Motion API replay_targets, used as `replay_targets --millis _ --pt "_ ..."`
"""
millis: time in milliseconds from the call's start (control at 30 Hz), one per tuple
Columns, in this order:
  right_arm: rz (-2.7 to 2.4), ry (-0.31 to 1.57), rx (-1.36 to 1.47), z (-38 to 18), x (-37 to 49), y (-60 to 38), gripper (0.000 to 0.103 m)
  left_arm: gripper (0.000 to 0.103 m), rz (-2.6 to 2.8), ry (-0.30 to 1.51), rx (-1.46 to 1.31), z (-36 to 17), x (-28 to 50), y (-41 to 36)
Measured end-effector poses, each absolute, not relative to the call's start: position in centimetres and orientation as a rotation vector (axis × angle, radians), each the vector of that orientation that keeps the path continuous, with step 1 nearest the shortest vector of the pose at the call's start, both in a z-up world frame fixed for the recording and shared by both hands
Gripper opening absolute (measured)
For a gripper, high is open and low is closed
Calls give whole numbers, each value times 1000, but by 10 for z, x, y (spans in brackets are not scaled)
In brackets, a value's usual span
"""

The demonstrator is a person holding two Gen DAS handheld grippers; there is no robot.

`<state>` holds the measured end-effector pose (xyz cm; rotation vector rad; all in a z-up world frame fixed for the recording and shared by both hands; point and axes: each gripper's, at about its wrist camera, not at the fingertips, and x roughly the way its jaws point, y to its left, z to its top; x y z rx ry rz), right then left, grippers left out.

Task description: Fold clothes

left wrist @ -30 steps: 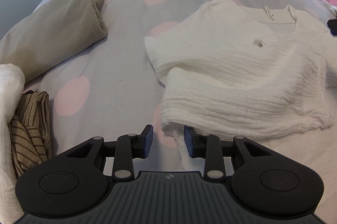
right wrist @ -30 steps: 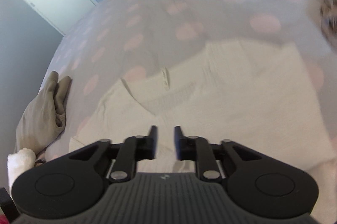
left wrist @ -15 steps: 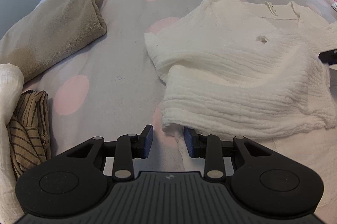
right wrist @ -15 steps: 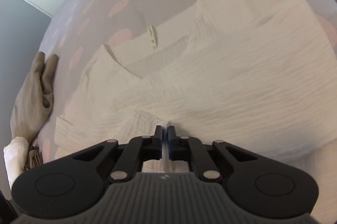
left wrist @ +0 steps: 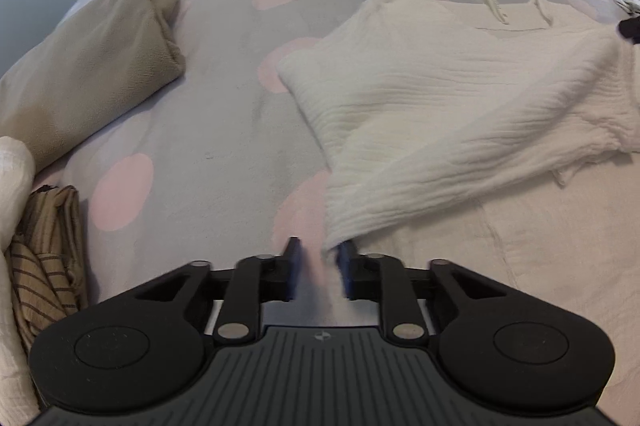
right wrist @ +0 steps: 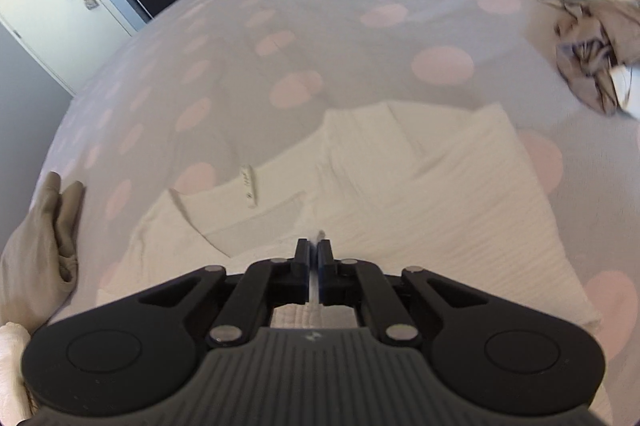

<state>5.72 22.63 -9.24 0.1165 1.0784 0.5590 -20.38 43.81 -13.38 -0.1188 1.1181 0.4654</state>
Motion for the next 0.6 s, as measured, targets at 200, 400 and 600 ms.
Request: replay_targets --millis 200,400,600 --pt "535 1131 150 -101 59 212 32 10 455 1122 -101 -134 -202 434" --pt "612 1297 151 -113 38 199 32 10 455 1126 -91 -133 -200 431" --pt "632 1416 177 -139 21 193 33 10 458 1130 -81 -134 -200 429"
